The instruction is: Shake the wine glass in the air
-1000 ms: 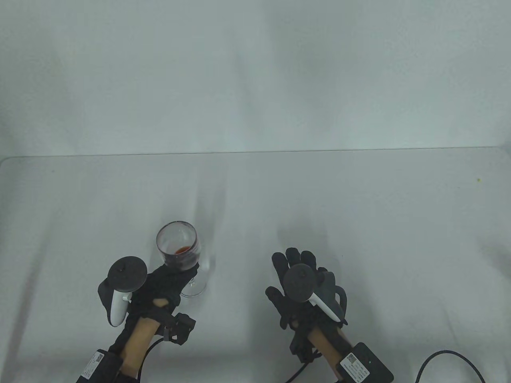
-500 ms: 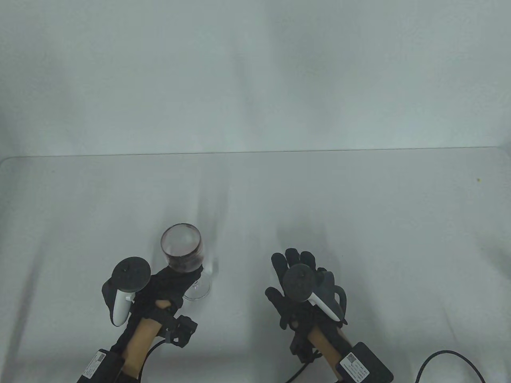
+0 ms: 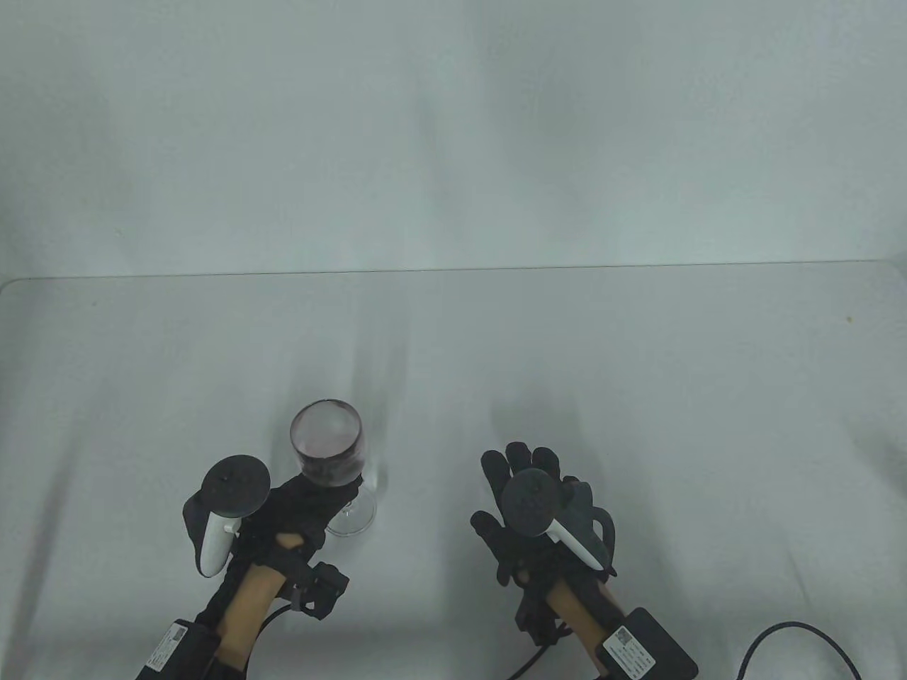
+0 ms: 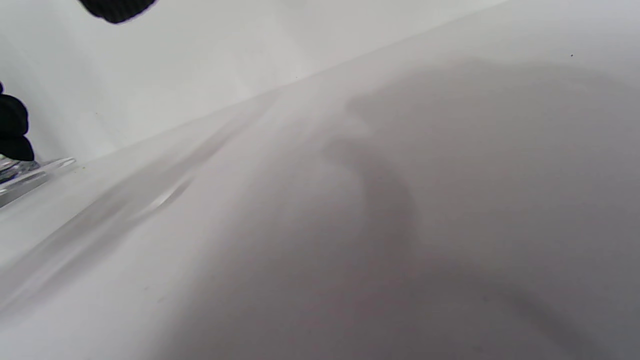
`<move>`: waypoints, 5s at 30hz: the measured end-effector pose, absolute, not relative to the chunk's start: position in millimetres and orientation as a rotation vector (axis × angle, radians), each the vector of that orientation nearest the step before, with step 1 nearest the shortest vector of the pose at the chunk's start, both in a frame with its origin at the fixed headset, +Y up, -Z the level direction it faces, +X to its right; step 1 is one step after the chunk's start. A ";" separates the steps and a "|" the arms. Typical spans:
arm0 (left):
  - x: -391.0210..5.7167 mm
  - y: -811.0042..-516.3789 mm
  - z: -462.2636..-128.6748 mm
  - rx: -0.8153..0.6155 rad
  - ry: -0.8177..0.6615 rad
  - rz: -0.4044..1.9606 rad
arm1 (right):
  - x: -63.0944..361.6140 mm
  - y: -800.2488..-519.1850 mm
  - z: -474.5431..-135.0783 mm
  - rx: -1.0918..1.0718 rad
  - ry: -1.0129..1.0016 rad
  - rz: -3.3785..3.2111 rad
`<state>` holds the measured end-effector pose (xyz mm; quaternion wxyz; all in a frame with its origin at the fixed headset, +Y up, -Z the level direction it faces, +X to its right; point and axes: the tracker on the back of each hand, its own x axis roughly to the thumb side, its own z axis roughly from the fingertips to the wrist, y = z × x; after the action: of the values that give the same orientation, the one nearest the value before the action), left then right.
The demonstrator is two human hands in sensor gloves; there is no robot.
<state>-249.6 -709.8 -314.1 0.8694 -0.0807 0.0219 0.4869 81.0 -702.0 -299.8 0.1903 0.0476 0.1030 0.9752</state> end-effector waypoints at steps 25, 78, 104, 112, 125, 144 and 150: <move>-254.1 -714.7 -316.5 -0.224 0.033 1.035 | 80.2 -702.3 -299.2 0.138 0.302 2.740; -248.6 -715.3 -318.0 -0.252 -0.027 0.985 | 80.3 -703.5 -299.1 0.140 0.352 2.744; -244.5 -716.1 -317.2 -0.267 -0.057 0.968 | 80.4 -704.5 -299.1 0.140 0.372 2.747; -244.9 -716.2 -317.1 -0.267 -0.059 0.969 | 80.3 -704.8 -299.3 0.141 0.373 2.747; -242.0 -715.3 -316.7 -0.285 -0.091 0.947 | 80.6 -704.5 -299.7 0.137 0.371 2.745; -241.0 -713.5 -317.0 -0.268 -0.084 0.982 | 80.5 -704.0 -299.4 0.141 0.373 2.746; -242.0 -713.9 -317.5 -0.262 -0.087 0.939 | 80.3 -704.0 -299.3 0.140 0.378 2.747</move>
<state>-242.0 -713.9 -317.5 0.8827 -0.1258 -0.0417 0.4508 80.3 -704.0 -299.3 0.1817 0.0497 0.1339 0.9729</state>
